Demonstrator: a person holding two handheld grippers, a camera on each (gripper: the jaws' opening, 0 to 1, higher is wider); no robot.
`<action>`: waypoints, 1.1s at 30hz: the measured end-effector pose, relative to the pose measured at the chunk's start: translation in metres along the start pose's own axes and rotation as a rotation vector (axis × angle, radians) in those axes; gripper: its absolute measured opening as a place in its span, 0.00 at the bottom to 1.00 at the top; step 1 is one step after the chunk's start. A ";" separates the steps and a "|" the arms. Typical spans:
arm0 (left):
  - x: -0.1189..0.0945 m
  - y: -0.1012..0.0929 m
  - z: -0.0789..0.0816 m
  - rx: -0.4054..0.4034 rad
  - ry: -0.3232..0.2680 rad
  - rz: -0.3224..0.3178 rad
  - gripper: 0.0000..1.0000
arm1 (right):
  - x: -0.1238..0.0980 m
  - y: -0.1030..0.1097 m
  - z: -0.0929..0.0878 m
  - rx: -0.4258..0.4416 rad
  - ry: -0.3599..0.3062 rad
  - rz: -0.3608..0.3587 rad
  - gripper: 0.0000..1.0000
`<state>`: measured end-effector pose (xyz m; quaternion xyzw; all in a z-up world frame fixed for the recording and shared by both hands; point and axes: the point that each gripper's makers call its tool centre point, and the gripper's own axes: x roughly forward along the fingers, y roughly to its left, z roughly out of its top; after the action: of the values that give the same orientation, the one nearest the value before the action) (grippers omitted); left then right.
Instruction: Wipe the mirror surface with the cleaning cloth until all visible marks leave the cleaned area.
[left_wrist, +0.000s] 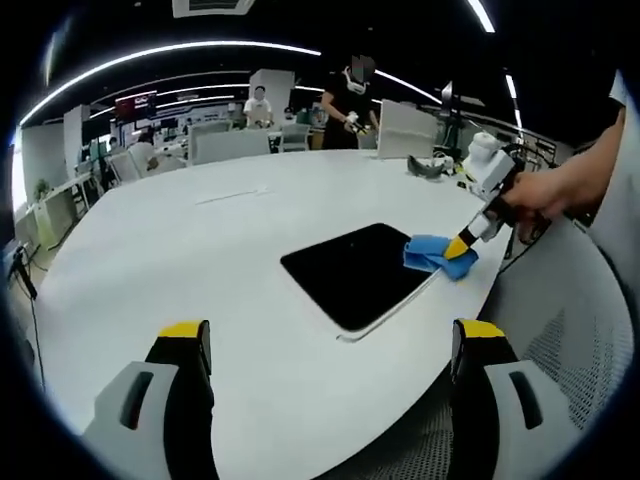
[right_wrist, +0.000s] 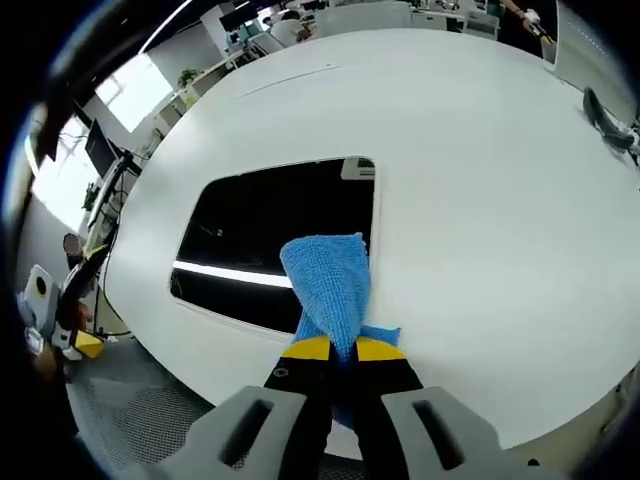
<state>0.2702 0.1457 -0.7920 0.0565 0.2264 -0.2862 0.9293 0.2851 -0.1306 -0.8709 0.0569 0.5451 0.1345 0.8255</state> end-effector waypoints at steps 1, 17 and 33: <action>-0.002 0.006 0.000 0.001 -0.006 0.030 0.99 | 0.000 0.000 0.000 0.001 0.001 -0.002 0.01; -0.001 0.012 0.002 -0.066 -0.018 0.029 0.99 | 0.001 -0.006 0.007 -0.010 -0.004 -0.016 0.00; 0.001 0.009 -0.005 -0.097 0.012 0.001 0.99 | 0.010 -0.008 0.031 -0.039 -0.025 -0.037 0.00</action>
<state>0.2736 0.1536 -0.7975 0.0133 0.2455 -0.2740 0.9298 0.3184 -0.1336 -0.8698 0.0323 0.5331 0.1294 0.8354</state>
